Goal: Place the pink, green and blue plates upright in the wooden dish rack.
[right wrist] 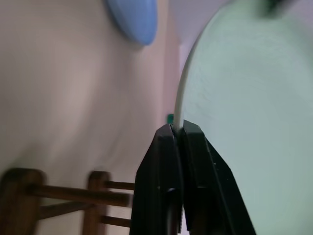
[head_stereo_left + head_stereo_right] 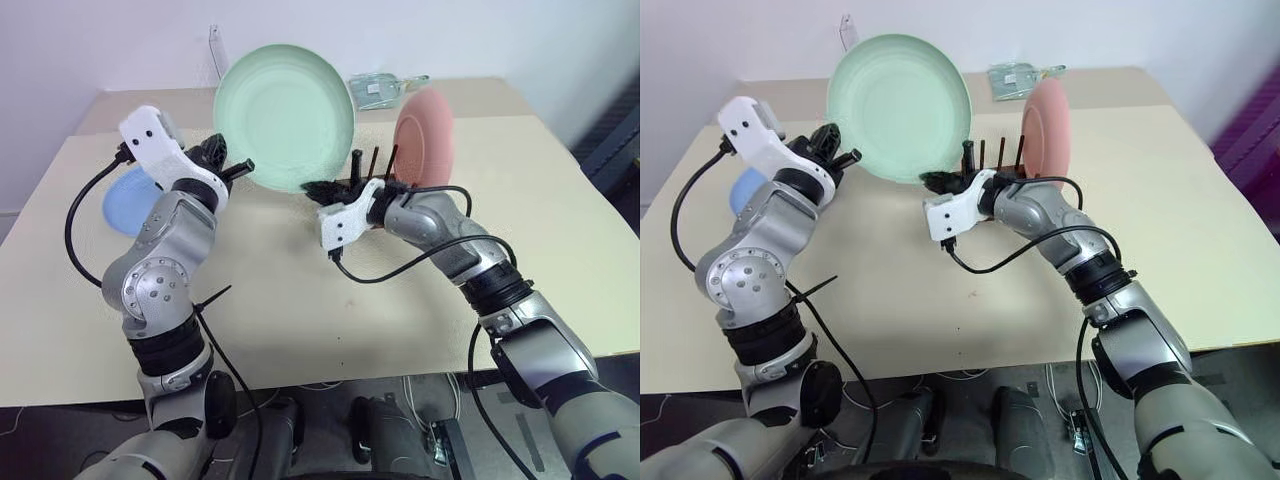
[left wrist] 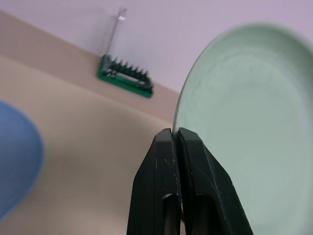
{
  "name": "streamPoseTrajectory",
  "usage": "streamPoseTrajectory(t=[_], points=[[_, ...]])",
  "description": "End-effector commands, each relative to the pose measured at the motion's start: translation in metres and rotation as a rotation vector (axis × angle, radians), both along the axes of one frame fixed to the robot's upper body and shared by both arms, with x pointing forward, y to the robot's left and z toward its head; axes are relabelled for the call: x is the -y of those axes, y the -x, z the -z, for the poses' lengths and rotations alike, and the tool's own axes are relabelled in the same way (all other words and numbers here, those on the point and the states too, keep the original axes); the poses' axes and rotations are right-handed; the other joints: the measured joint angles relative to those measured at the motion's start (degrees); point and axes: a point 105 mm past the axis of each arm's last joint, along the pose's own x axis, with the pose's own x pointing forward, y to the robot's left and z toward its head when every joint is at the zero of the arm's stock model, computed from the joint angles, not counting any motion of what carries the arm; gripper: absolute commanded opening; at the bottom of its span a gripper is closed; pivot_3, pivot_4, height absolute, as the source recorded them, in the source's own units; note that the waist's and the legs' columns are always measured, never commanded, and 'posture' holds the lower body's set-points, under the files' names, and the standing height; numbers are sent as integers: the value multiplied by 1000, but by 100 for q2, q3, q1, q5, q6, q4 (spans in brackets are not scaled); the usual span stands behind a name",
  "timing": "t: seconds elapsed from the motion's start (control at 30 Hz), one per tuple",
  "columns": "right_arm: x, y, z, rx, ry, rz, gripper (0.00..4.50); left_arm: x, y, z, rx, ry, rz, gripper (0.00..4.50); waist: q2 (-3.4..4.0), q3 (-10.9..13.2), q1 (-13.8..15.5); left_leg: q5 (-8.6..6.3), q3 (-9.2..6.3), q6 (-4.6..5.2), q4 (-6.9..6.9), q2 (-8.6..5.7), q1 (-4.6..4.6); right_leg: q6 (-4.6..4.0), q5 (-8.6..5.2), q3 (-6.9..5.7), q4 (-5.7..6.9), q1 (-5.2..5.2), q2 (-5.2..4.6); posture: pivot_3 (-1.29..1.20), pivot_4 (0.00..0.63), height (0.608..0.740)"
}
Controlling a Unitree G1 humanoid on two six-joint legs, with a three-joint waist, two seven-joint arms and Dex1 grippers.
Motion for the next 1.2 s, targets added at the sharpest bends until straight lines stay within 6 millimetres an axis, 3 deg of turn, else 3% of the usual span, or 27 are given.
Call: streamPoseTrajectory(t=[0.03, 0.13, 0.3, 0.43, 0.5, 0.6, 0.67, 0.7, 0.73, 0.8, 0.87, 1.03, 1.2], points=[[-3, 3, -32, 114, -68, -20, 63, 2, 3, -8, 37, 19, 11, 0, -3, 1, -3, 0, -1, 0, 0, 2, 0, 0, 0, 0, 0, 0, 2, 0, 150, 740], [-3, 5, -33, 128, -70, -28, 0, 2, 4, -12, 68, 117, 28, 915, -3, 1, -1, 0, -1, -1, -1, 3, 1, 0, 0, 0, 0, -1, 4, 0, 150, 740], [-1, 10, -40, 131, -98, -43, 0, -39, 5, -41, 209, 233, -140, 3390, -3, 1, -5, 2, 0, -4, 0, 6, 1, -6, 3, 1, -1, -1, 10, 0, 150, 740], [6, 21, -53, 78, -172, -93, 0, -88, 11, -71, 333, 159, -294, 3390, -4, 2, -33, 4, 0, -7, -2, 11, 2, -8, 5, 5, 0, -4, 17, 0, 150, 740], [12, 33, -72, -5, -290, -146, 0, -108, 8, -66, 297, -31, -339, 3390, -3, 2, -42, 4, 1, -7, -6, 17, 4, -10, 6, 9, -3, -5, 25, 0, 150, 740], [19, 46, -86, -168, -405, -213, 0, -112, 0, -45, 213, -253, -288, 3390, -1, 2, -46, 3, 3, -6, -11, 18, 6, -11, 6, 16, -5, -5, 28, 0, 150, 740], [27, 50, -96, -347, -535, -235, 0, -104, -5, -22, 154, -346, -190, 3390, -1, 2, -14, 1, 2, -1, -9, 18, 7, -10, 6, 21, -5, -1, 28, 0, 150, 740], [32, 52, -98, -475, -611, -254, 0, -88, -5, -8, 142, -372, -77, 3390, -1, 2, 5, -2, -1, 5, -4, 18, 7, -10, 6, 24, -5, 2, 29, 0, 150, 740], [36, 56, -102, -620, -691, -283, 0, -70, -3, 5, 136, -391, 44, 3390, -1, 2, 9, -12, -5, 22, -2, 18, 6, -12, 7, 26, -6, 4, 28, 0, 150, 740], [41, 58, -105, -923, -792, -337, 0, -15, 12, 47, 111, -564, 371, 3390, -12, 7, 6, -23, -14, 39, 6, 15, 4, -15, 9, 29, -7, 5, 30, 0, 150, 740], [44, 53, -107, -1034, -834, -323, 0, 18, 31, 73, 121, -650, 585, 3390, 26, -4, -12, -23, -14, 38, -6, 19, 5, -25, 14, 47, -13, -3, 27, 0, 150, 740], [53, 36, -110, -1303, -1001, -270, 0, 63, 62, 90, 165, -597, 865, 3390, 26, 2, -19, -28, -2, 46, -16, 36, -12, -61, 10, 55, -13, -37, 34, 0, 150, 740], [62, 16, -115, -1356, -1132, -219, 0, 82, 75, 91, 193, -549, 941, 3390, 29, 1, -13, -28, 13, 46, -11, 46, -11, -72, 9, 55, -14, -36, 38, 0, 150, 740]])
